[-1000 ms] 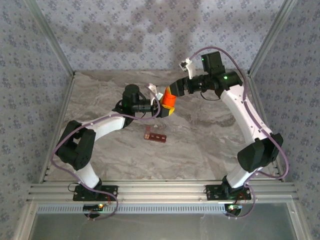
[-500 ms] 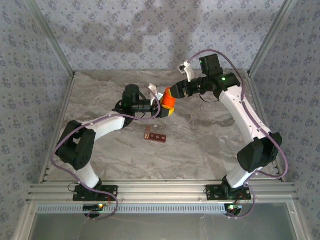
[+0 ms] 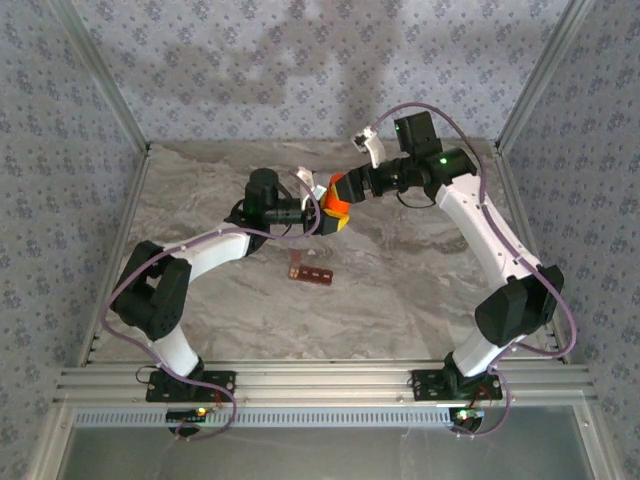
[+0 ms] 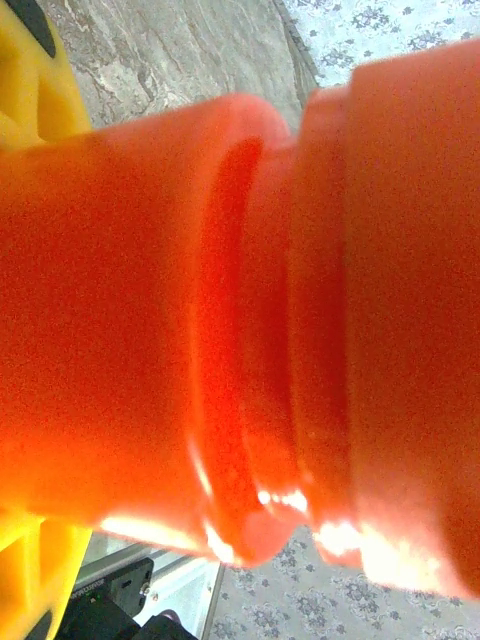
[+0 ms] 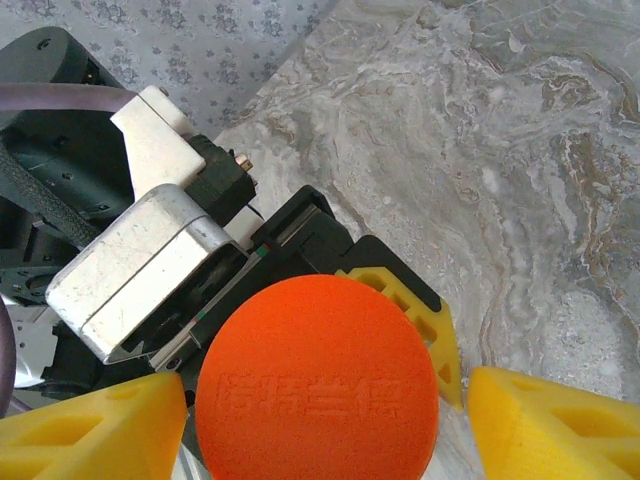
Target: Sort the pills into containers
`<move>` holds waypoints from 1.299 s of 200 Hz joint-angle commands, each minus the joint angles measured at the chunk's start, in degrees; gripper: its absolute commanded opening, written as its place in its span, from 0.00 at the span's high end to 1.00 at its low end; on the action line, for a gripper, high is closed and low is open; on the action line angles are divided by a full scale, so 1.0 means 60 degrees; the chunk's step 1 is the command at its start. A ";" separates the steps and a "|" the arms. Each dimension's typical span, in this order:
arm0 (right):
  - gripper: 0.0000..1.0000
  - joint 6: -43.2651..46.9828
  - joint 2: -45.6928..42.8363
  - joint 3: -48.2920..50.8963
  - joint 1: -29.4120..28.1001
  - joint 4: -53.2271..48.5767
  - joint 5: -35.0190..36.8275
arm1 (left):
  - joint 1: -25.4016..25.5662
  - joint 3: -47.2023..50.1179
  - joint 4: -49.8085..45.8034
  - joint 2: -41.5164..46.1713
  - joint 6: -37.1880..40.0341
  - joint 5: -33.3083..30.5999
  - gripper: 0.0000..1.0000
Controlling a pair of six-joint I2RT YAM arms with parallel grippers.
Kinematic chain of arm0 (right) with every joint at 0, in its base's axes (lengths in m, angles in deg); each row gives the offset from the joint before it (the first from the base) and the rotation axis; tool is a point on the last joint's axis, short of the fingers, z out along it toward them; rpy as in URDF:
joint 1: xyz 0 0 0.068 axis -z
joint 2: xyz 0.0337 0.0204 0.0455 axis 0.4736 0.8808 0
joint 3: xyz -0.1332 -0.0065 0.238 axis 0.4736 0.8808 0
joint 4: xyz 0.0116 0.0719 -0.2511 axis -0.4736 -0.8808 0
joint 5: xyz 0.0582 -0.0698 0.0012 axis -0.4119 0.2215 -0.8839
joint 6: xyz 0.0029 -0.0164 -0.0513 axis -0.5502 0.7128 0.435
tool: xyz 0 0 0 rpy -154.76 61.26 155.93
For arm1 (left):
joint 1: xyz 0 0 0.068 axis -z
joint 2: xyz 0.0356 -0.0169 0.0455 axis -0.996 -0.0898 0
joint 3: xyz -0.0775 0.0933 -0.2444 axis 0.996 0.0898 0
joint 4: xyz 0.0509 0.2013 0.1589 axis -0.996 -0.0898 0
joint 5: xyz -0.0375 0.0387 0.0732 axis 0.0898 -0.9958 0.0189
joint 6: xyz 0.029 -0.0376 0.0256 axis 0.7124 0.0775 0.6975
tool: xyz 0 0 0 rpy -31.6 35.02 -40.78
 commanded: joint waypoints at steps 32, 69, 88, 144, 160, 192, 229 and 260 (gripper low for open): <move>0.15 0.0126 -0.0588 -0.0267 0.0113 -0.0274 -0.0042 | 0.0069 -0.0312 0.0494 0.0323 -0.0089 0.0246 1.00; 0.14 0.0519 -0.0728 -0.0348 0.0335 -0.0537 0.0040 | 0.0063 -0.0249 0.0484 0.0352 -0.0071 0.0257 1.00; 0.14 0.0815 -0.0699 -0.0411 0.0370 -0.0659 0.0276 | 0.0071 -0.0254 0.0469 0.0380 -0.0059 0.0294 1.00; 0.19 0.1607 -0.0219 -0.1073 0.0299 -0.1308 0.0157 | 0.0079 -0.0388 0.0301 0.0315 -0.0071 0.0643 1.00; 0.19 0.1705 -0.0058 -0.1271 0.0255 -0.1467 0.0125 | 0.0085 -0.0428 0.0249 0.0313 -0.0071 0.0667 1.00; 0.19 0.1826 0.0237 -0.1609 0.0125 -0.1738 0.0211 | 0.0085 -0.0449 0.0206 0.0301 -0.0072 0.0714 1.00; 0.21 0.1870 0.0387 -0.1723 0.0009 -0.1798 0.0345 | 0.0084 -0.0478 0.0153 0.0315 -0.0080 0.0725 1.00; 0.27 0.1826 0.0430 -0.1721 -0.0021 -0.1788 0.0389 | 0.0089 -0.0500 0.0134 0.0315 -0.0043 0.0729 1.00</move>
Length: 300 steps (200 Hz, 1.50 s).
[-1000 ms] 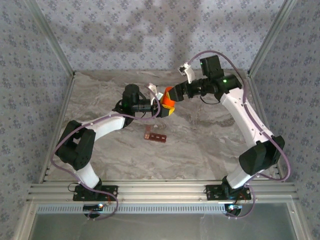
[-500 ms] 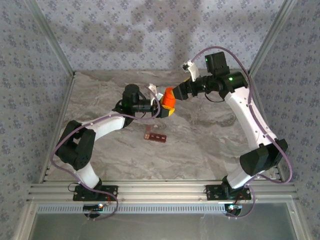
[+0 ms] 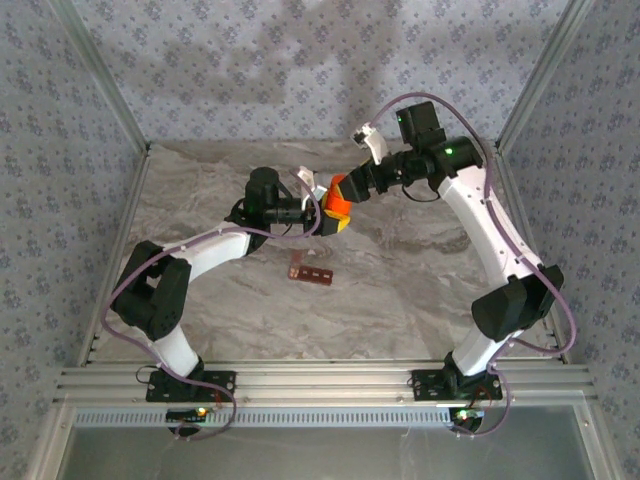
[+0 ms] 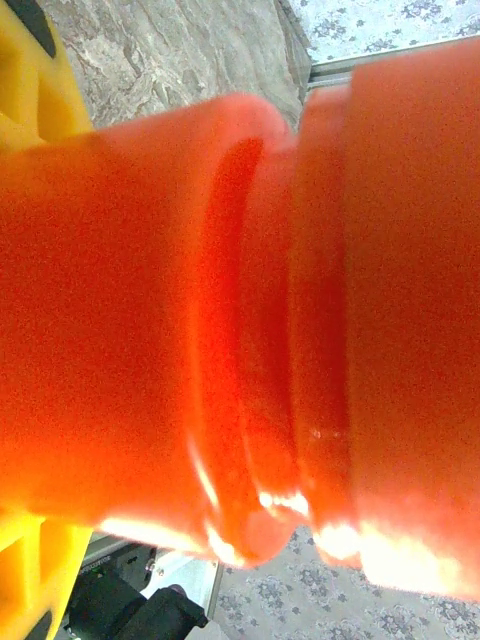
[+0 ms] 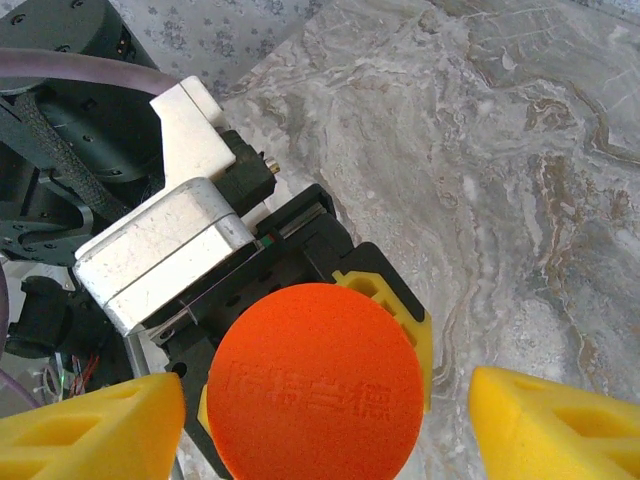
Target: Sort the pills into containers
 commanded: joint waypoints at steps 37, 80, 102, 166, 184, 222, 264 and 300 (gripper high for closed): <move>0.46 0.0110 0.0149 -0.0320 -0.0117 -0.0298 0.0203 | 0.0082 -0.0384 0.0203 0.0322 -0.0057 0.0270 1.00; 0.57 -0.0499 0.0155 0.0111 -0.0373 -0.0125 0.0955 | 0.0089 -0.0431 0.0218 0.0343 -0.0034 0.0089 1.00; 0.60 -0.1472 0.0161 0.0454 -0.0555 0.0162 0.1651 | 0.0098 -0.0349 0.0172 0.0468 0.0197 -0.0349 1.00; 0.60 -0.4430 0.0060 0.1467 -0.0796 0.1463 0.2180 | 0.0149 -0.0280 0.0158 0.0502 0.0292 -0.0400 1.00; 0.59 -0.4673 0.0035 0.1584 -0.0911 0.1524 0.2429 | 0.0157 -0.0271 0.0171 0.0490 0.0300 -0.0438 1.00; 0.59 -0.4744 -0.0116 0.1668 -0.1057 0.1529 0.2702 | 0.0153 -0.0265 0.0172 0.0436 0.0306 -0.0457 1.00; 0.49 -0.4615 -0.0156 0.1182 -0.0964 0.1161 0.2627 | 0.0133 -0.0169 0.0202 0.0363 0.0384 -0.0555 1.00; 0.35 -0.4562 -0.0369 0.0883 -0.0597 0.1121 0.2185 | 0.0082 -0.0044 0.0282 0.0301 0.0386 -0.0631 1.00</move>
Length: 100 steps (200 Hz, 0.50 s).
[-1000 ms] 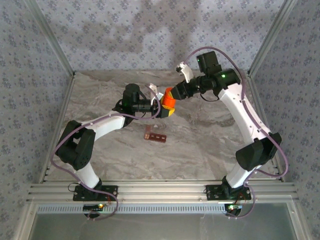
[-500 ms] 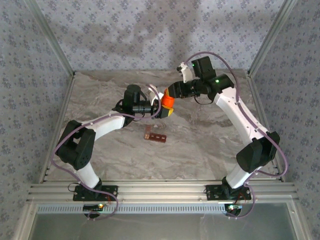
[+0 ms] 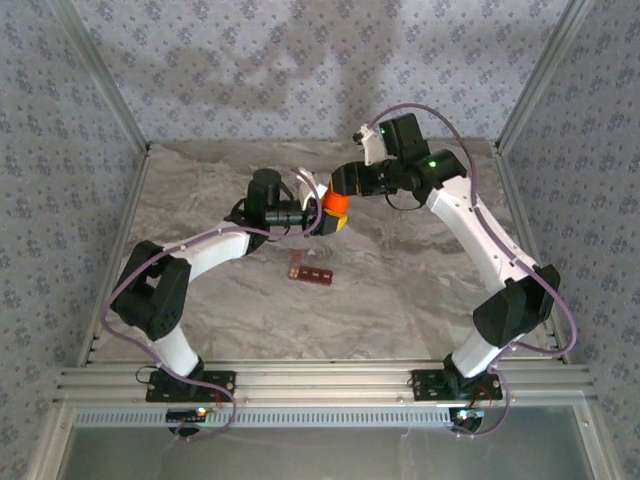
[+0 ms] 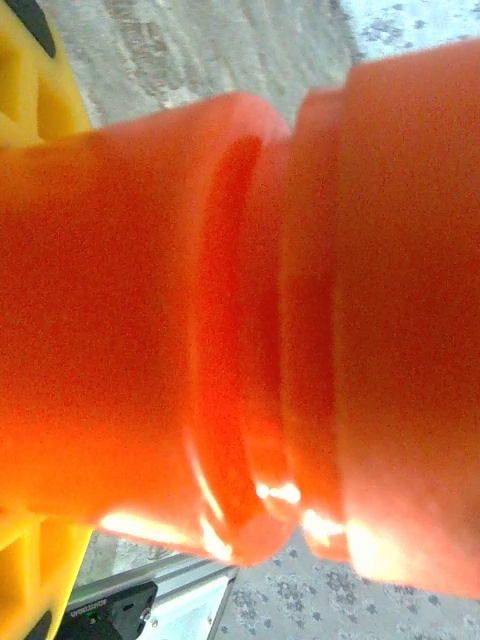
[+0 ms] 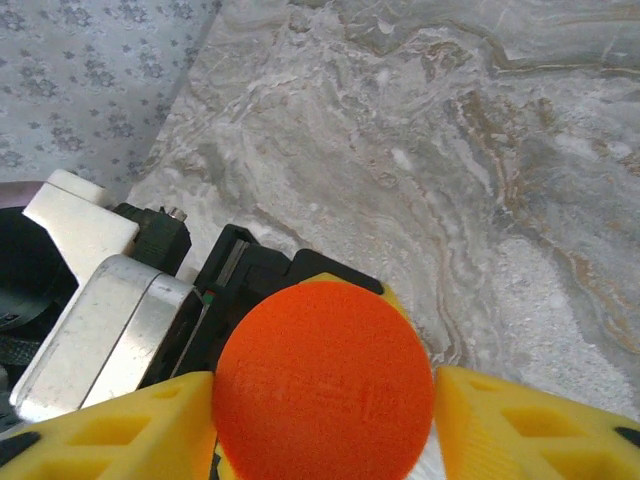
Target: Sort the pills into containers
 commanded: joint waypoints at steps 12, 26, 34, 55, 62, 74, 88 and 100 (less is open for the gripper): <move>0.28 -0.0023 -0.0276 -0.0174 0.0328 -0.0344 -0.0607 | 0.0085 -0.0009 0.1268 0.0288 0.0339 0.0523 1.00; 0.21 0.0055 -0.0533 -0.0037 0.0437 -0.0217 -0.0998 | 0.0042 0.0005 0.1225 0.0295 0.0343 0.0534 1.00; 0.17 0.0153 -0.0693 0.0072 0.0465 -0.0221 -0.1125 | 0.0024 0.0023 0.1218 0.0304 0.0338 0.0531 1.00; 0.13 0.0508 -0.1079 0.0321 0.0595 -0.0360 -0.1496 | -0.0040 0.0004 0.1160 0.0285 0.0336 0.0569 1.00; 0.12 0.0622 -0.1184 0.0409 0.0651 -0.0434 -0.1573 | -0.0072 -0.0009 0.1158 0.0278 0.0364 0.0578 1.00; 0.11 0.0873 -0.1326 0.0572 0.0777 -0.0549 -0.1817 | -0.0105 -0.0044 0.1129 0.0261 0.0380 0.0590 1.00; 0.11 0.1190 -0.1495 0.0803 0.0915 -0.0618 -0.1924 | -0.0154 -0.0112 0.1046 0.0238 0.0412 0.0619 1.00; 0.11 0.1476 -0.1589 0.0902 0.1073 -0.0659 -0.1998 | -0.0182 -0.0241 0.0938 0.0189 0.0477 0.0621 1.00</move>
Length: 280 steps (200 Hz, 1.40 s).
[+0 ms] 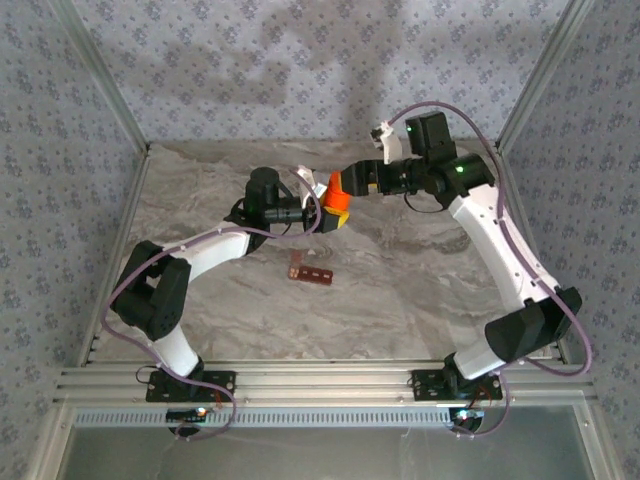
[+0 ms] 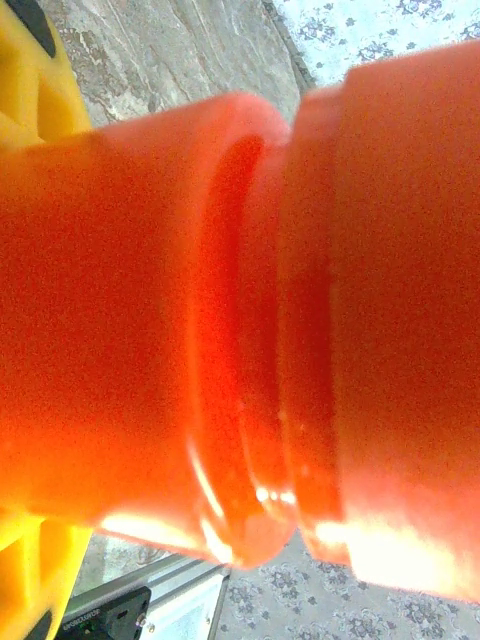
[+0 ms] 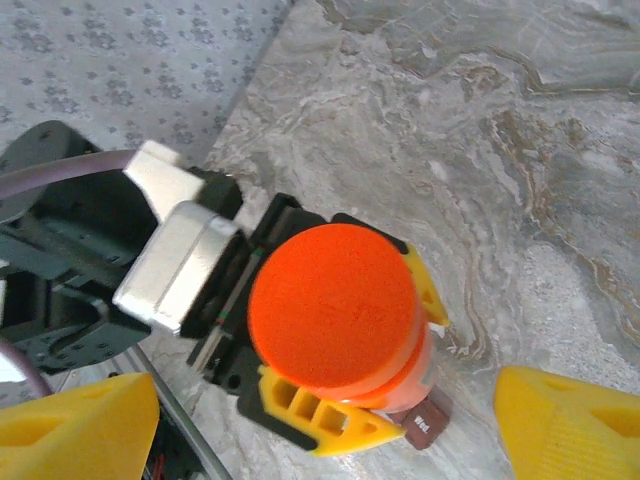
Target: Sort the pills into containers
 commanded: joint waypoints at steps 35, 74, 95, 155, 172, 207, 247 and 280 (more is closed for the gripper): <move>0.14 0.1994 -0.0174 -0.0082 0.0776 -0.0990 -0.0490 | -0.0331 -0.0666 -0.0675 0.0092 0.0726 0.0648 1.00; 0.16 0.3365 0.0733 -0.1455 0.0998 -0.2143 -0.0628 | -0.0550 -0.0789 -0.1324 0.0070 0.1170 0.0960 1.00; 0.16 0.4056 0.1407 -0.2372 0.1070 -0.2954 -0.0726 | -0.0592 -0.1072 -0.2009 0.0026 0.1556 0.1226 1.00; 0.17 0.4882 0.2379 -0.3768 0.1040 -0.3774 -0.1445 | -0.0611 -0.2126 -0.3945 -0.0312 0.2673 0.1713 1.00; 0.16 0.4937 0.2458 -0.3872 0.0982 -0.3814 -0.1509 | -0.0641 -0.2289 -0.4380 -0.0373 0.2901 0.1897 1.00; 0.15 0.5017 0.2749 -0.4277 0.0793 -0.4042 -0.1386 | -0.0676 -0.2447 -0.4974 -0.0427 0.3245 0.2083 1.00; 0.14 0.5118 0.3092 -0.4679 0.0470 -0.4302 -0.0873 | -0.0675 -0.2530 -0.5089 -0.0634 0.3263 0.2264 1.00; 0.14 0.5159 0.3400 -0.4931 0.0321 -0.4459 -0.0753 | -0.0670 -0.2601 -0.5192 -0.0710 0.3320 0.2307 1.00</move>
